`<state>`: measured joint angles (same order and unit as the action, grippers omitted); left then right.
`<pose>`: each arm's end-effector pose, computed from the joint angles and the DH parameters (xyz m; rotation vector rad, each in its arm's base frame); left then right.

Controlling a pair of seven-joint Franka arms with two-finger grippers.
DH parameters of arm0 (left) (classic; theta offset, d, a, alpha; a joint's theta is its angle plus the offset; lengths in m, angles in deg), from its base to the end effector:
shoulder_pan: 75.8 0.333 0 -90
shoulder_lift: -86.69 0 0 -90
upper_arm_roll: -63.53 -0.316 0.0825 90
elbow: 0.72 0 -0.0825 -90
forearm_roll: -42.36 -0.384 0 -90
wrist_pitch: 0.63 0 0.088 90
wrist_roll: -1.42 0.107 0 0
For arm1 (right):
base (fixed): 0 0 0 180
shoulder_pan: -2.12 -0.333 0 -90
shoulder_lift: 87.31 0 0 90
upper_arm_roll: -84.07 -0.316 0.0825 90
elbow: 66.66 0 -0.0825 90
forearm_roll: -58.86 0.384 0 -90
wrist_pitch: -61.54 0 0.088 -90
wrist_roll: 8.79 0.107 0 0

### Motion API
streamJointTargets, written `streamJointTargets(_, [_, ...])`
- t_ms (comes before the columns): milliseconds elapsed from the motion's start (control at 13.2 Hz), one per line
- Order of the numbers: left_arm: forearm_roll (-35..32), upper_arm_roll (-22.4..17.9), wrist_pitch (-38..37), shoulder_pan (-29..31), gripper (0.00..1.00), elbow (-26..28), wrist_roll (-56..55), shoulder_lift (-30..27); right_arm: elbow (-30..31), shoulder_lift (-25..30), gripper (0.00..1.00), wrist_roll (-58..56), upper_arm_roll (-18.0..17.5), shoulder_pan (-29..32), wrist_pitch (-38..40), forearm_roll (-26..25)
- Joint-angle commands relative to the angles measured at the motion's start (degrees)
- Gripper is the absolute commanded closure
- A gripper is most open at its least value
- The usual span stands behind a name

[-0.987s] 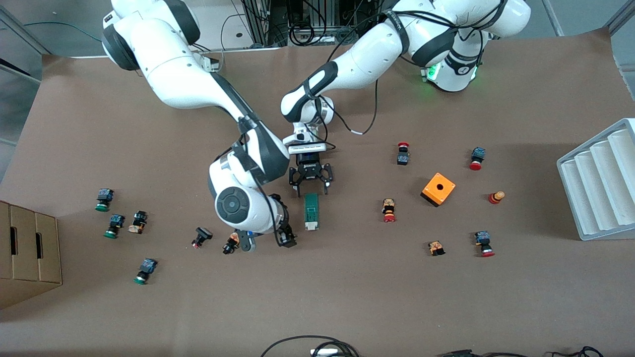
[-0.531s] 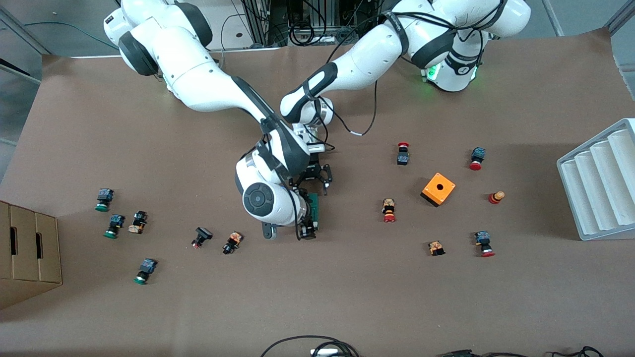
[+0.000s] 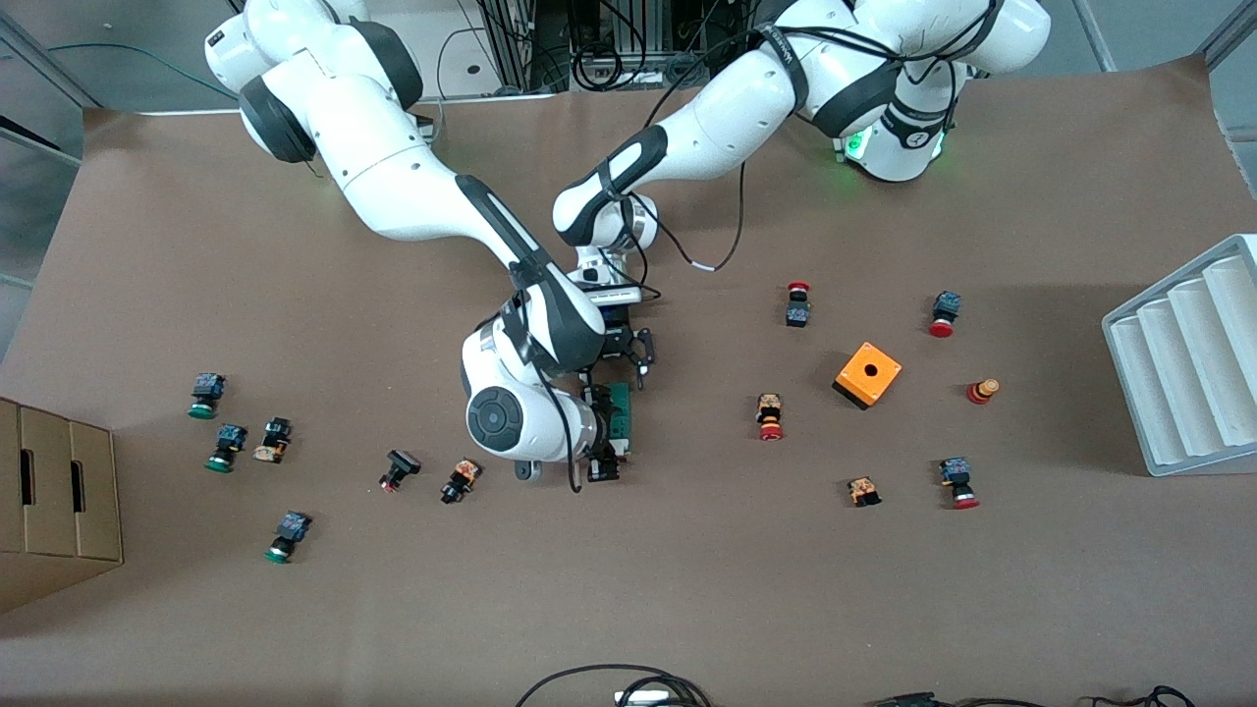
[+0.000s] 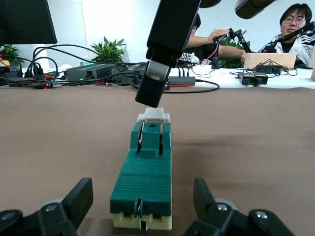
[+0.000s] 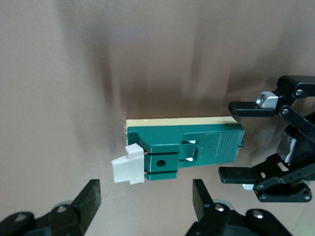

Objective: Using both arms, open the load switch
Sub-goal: 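Bring the right gripper fingers onto the white lever handle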

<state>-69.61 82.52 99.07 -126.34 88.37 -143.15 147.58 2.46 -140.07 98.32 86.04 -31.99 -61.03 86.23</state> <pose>0.3376 -0.5766 0.0529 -2.3992 -0.1228 -1.9318 0.6314 0.4286 0.2237 -2.1080 2.0692 0.5200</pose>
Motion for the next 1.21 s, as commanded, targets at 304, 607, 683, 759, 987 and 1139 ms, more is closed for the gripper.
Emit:
streamJointTargets(304, [-0.2,1.1,-0.6,-0.1,0.25,-2.0,-2.2,1.8,-2.6,-3.1,0.24,0.6,0.2,0.2,-3.1,1.5])
streamJointTargets(607, [-0.2,1.1,-0.5,0.0,0.35,-2.0,-3.1,1.8,-2.6,-3.1,0.29,0.8,0.0,0.1,-3.0,1.5])
streamJointTargets(683, [-0.2,1.1,-0.5,0.0,0.36,-1.9,-4.3,1.8,-2.6,-3.1,0.31,0.9,0.0,0.1,-3.0,1.5])
streamJointTargets(759, [-0.2,1.1,-0.5,0.0,0.36,-1.9,-4.5,1.8,-2.6,-3.2,0.36,1.5,-0.1,0.1,-3.1,1.5])
streamJointTargets(987, [-0.2,1.1,-0.4,0.0,0.36,-1.9,-4.5,1.8,-2.6,-3.1,0.39,2.2,-0.1,-0.2,-3.1,1.6])
streamJointTargets(1139, [-0.1,1.1,-0.3,0.0,0.39,-1.9,-4.2,1.8,-2.6,-3.1,0.48,2.7,-0.2,-0.2,-3.0,1.6])
